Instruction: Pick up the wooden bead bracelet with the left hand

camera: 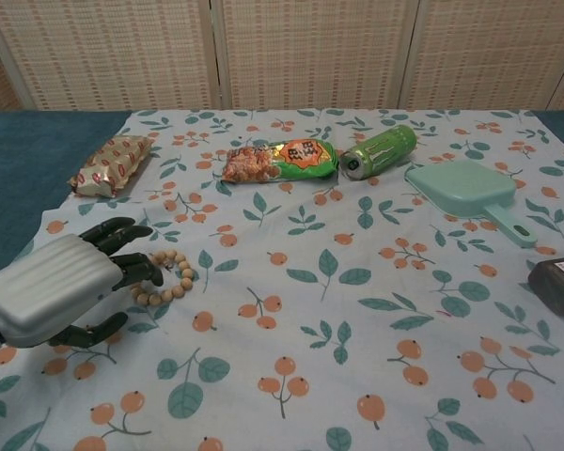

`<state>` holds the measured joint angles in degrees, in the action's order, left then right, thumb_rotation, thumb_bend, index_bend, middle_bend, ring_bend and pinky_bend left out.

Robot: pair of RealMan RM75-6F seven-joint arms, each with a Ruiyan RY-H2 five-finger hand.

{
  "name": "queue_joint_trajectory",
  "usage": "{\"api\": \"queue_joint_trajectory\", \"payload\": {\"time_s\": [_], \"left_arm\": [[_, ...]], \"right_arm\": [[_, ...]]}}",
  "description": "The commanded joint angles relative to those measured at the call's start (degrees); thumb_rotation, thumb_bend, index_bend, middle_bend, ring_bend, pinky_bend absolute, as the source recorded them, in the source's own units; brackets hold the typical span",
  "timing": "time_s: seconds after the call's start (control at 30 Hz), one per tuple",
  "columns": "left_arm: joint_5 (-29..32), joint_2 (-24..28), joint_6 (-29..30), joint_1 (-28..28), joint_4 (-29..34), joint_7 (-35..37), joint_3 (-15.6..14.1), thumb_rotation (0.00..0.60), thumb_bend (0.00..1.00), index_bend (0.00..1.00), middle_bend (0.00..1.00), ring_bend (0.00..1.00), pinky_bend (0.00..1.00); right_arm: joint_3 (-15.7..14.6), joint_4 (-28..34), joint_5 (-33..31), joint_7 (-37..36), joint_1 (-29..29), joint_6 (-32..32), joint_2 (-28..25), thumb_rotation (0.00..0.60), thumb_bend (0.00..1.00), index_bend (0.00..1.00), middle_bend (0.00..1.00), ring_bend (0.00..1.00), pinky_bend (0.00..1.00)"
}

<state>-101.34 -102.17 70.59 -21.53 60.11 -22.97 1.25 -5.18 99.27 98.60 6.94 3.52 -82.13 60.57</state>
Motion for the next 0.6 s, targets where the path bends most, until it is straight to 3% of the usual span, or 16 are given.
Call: {"api": "queue_joint_trajectory", "payload": {"time_s": [0.03, 0.6], "left_arm": [[0.9, -0.5, -0.6, -0.4, -0.8, -0.6, 0.2, 0.6, 0.46, 0.31, 0.34, 0.06, 0.0], [2.5, -3.3, -1.3, -3.2, -5.9, -6.2, -1.3, 0.6, 0.46, 0.51, 0.56, 0.21, 0.0]], "right_arm": [[0.0, 0.0, 0.0, -0.1, 0.0, -0.1, -0.1, 0.516, 0.22, 0.0, 0.0, 0.0, 0.0], [-0.1, 0.1, 0.3, -1.3, -0.1, -0.7, -0.7, 0.517, 0.22, 0.0, 0.0, 0.0, 0.0]]}}
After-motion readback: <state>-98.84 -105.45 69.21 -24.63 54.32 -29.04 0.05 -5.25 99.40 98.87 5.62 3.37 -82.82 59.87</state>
